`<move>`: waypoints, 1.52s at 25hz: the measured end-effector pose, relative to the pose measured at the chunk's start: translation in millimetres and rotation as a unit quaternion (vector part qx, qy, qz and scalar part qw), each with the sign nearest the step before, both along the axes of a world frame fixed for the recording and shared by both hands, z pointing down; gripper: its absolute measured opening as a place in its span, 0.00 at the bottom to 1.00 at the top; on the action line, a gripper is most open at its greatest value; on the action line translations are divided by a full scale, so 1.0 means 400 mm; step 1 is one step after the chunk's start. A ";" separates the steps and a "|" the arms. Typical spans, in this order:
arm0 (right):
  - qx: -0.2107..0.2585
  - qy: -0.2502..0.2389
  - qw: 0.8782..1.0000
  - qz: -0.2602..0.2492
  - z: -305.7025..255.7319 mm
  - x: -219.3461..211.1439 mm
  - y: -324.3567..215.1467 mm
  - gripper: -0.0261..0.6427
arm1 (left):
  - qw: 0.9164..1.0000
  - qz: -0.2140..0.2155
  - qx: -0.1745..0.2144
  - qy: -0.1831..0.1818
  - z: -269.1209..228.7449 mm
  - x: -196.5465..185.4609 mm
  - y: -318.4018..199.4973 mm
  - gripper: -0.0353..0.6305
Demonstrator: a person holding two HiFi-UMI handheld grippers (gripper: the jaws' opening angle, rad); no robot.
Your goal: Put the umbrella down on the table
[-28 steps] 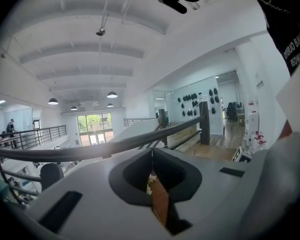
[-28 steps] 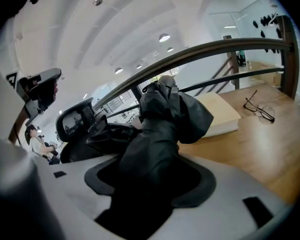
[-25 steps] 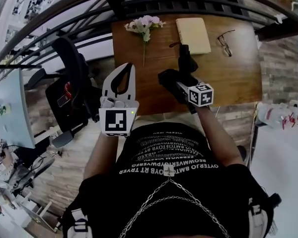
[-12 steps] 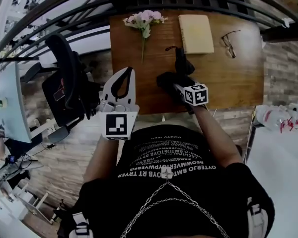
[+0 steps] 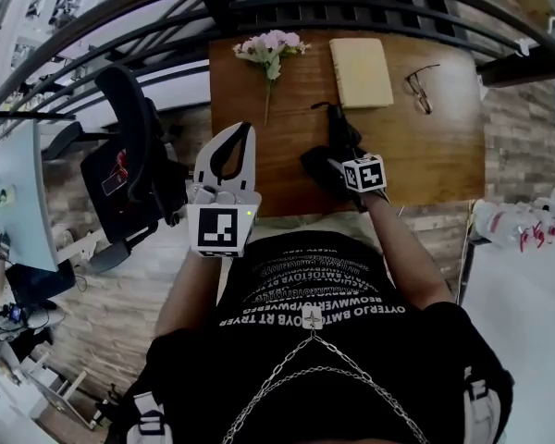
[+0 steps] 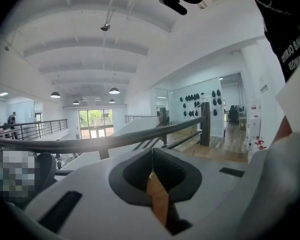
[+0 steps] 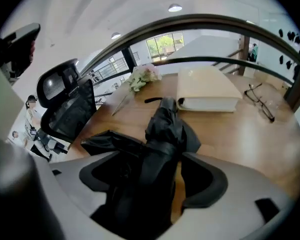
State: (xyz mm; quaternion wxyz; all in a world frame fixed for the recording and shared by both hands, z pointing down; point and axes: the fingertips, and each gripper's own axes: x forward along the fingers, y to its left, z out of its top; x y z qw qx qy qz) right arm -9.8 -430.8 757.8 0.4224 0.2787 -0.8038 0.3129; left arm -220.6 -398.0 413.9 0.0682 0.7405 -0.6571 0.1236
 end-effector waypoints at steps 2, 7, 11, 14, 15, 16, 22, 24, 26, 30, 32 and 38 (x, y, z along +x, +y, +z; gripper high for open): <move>0.026 -0.001 1.000 0.008 -0.045 0.017 -0.026 0.58 | 1.000 0.003 0.007 0.002 -0.013 -0.001 0.003 0.10; 0.067 -0.029 0.997 0.030 -0.175 0.049 -0.040 0.58 | 1.000 0.013 0.024 0.001 -0.057 0.000 0.019 0.10; 0.167 -0.059 0.982 0.062 -0.334 0.073 -0.061 0.36 | 0.999 0.011 0.035 0.003 -0.092 -0.014 0.034 0.10; 0.221 -0.093 0.967 0.080 -0.441 0.076 -0.069 0.17 | 0.999 0.010 0.046 0.000 -0.121 -0.026 0.041 0.10; 0.237 -0.111 0.962 0.077 -0.478 0.069 -0.066 0.08 | 0.999 0.009 0.052 -0.001 -0.132 -0.029 0.046 0.10; 0.253 -0.128 0.956 0.069 -0.516 0.058 -0.059 0.07 | 0.998 0.009 0.059 0.000 -0.146 -0.032 0.053 0.10; 0.318 -0.156 0.935 0.029 -0.705 0.000 -0.021 0.06 | 0.996 0.019 0.086 0.010 -0.207 -0.038 0.100 0.10; 0.336 -0.161 0.928 0.026 -0.766 -0.005 -0.012 0.06 | 0.996 0.021 0.090 0.009 -0.221 -0.041 0.114 0.10; 0.357 -0.169 0.918 0.022 -0.836 -0.009 -0.004 0.06 | 0.995 0.022 0.098 0.003 -0.241 -0.045 0.127 0.10; 0.392 -0.183 0.901 0.020 -0.966 -0.012 0.008 0.06 | 0.994 0.029 0.107 0.004 -0.271 -0.052 0.145 0.10; 0.403 -0.192 0.894 0.019 -1.022 -0.013 0.021 0.06 | 0.993 0.031 0.115 0.014 -0.294 -0.054 0.162 0.10; 0.428 -0.185 0.884 0.016 -1.098 -0.008 0.048 0.06 | 0.988 0.045 0.144 0.031 -0.341 -0.054 0.182 0.10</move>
